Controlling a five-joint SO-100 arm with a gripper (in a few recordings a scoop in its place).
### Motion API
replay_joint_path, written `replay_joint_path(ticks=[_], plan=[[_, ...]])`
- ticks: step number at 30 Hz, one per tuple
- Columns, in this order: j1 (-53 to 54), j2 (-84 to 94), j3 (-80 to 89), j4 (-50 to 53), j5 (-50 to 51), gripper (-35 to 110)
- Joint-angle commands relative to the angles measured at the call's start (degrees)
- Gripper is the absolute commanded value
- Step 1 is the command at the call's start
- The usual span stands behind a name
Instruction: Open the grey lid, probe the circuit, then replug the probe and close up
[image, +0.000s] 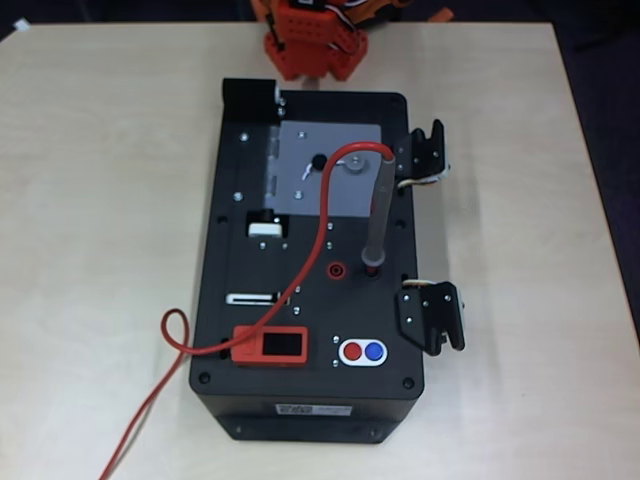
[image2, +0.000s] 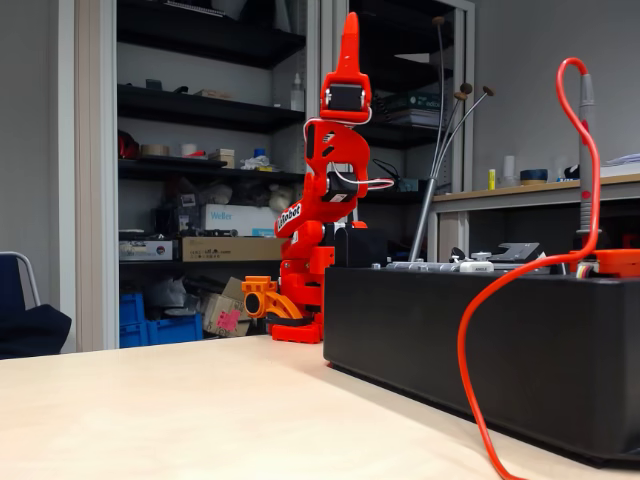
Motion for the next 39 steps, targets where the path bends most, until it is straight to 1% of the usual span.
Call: replay_joint_path(ticks=[1,11,22,33,39], plan=[[1.49,0.53,0.44,-4.83,0.97,0],[-0.62,0.44,5.8,-22.41,1.14,0],[-0.35,0.44,5.89,-30.76,1.23,0],[3.87,0.62,5.89,-44.47,0.88,0],[3.87,0.62,5.89,-45.18,0.53,0]])
